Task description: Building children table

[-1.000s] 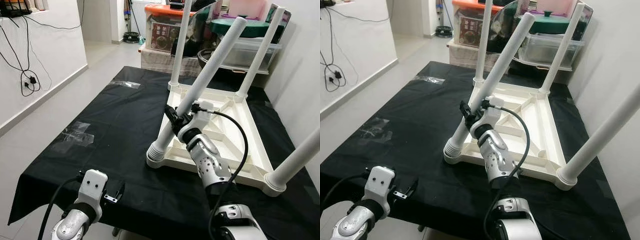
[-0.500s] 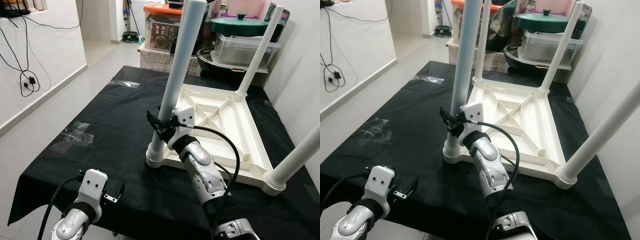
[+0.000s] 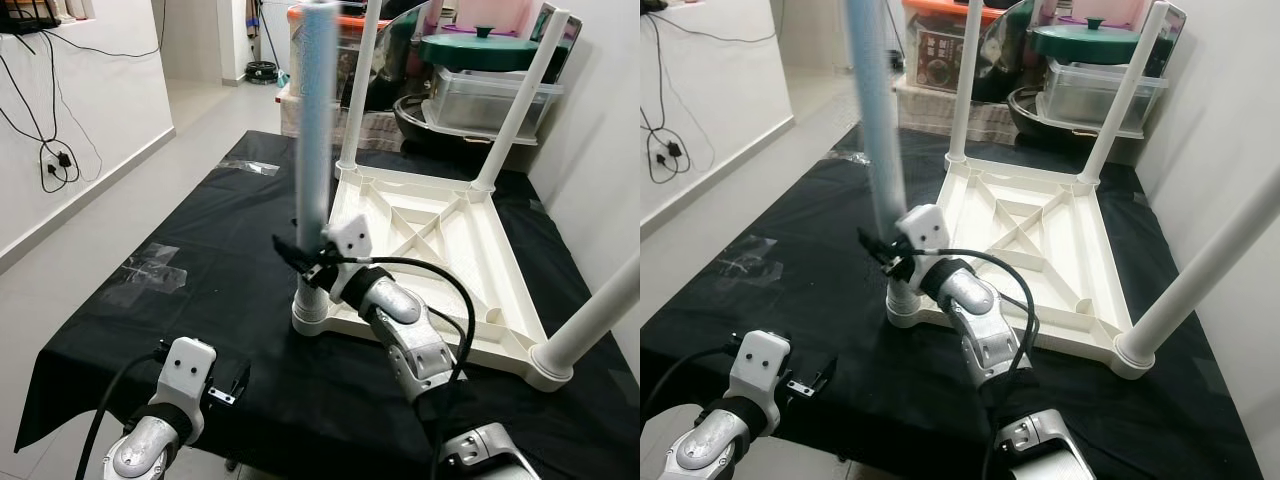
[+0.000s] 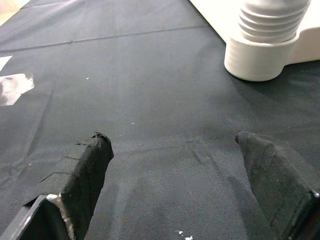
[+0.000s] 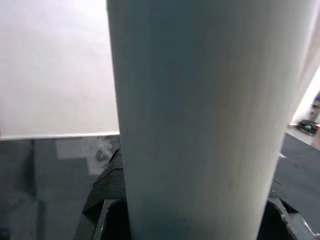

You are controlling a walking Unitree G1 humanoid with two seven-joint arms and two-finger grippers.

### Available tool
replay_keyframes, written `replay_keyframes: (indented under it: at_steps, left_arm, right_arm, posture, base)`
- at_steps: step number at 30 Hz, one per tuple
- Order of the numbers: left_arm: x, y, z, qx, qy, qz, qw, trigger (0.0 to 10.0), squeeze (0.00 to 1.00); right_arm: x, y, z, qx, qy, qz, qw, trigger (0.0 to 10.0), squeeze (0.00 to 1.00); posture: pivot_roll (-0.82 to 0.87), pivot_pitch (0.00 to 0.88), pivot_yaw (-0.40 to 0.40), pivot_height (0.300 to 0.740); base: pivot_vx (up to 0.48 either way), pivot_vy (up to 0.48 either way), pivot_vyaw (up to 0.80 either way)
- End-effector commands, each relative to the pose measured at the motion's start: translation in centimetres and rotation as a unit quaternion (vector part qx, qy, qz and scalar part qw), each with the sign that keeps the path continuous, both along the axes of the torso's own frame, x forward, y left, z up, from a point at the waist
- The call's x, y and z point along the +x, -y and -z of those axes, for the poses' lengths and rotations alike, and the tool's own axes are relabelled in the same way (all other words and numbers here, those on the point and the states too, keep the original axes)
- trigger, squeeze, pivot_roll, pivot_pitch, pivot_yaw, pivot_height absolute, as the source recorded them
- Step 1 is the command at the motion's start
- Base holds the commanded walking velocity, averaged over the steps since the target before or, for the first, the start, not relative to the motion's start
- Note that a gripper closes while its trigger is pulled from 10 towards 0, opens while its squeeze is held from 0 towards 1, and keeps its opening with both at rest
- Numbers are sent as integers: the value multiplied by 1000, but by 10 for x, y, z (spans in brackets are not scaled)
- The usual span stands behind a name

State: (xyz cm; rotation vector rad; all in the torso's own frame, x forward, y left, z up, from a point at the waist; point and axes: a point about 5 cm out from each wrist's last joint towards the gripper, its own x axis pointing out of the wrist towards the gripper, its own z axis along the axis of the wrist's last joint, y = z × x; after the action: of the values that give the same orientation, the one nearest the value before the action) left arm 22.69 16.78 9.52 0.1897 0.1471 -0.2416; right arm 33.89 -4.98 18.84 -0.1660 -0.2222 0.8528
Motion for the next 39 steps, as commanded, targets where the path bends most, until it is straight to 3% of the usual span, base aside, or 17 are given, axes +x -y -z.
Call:
replay_keyframes:
  at_steps: [1,6,9,16,32,37,39]
  left_arm:
    - [0,1,4,1,-7,2,1000,10000,0]
    - [-1,1,5,0,-8,1,1000,10000,0]
    - [-1,1,5,0,-8,1,1000,10000,0]
    - [-1,3,6,-3,-10,3,1000,10000,0]
    - [-4,2,6,-3,-12,-2,1000,10000,0]
    - [-4,2,6,-3,-11,-3,1000,10000,0]
    - [-5,1,6,-2,-12,-4,1000,10000,0]
  right_arm:
    - [-1,-2,24,-34,-61,-10,998,10000,0]
    - [2,-4,27,-16,-103,-15,994,10000,0]
    - [2,-4,27,-16,-103,-15,994,10000,0]
    - [9,4,25,47,-162,-55,984,10000,0]
    - [5,-2,25,47,-167,-99,980,10000,0]
    - [7,-5,23,46,-164,-85,982,10000,0]
    - [9,-7,25,25,-155,-41,987,10000,0]
  posture:
    - [101,0,-80,740]
    - [99,0,-82,740]
    - [99,0,-82,740]
    - [97,0,-87,740]
    - [107,0,-96,740]
    - [108,0,-97,740]
    - [108,0,-95,740]
  base:
    - [0,0,0]
    - [0,0,0]
    - [0,0,0]
    - [0,0,0]
    - [0,0,0]
    - [0,0,0]
    - [0,0,0]
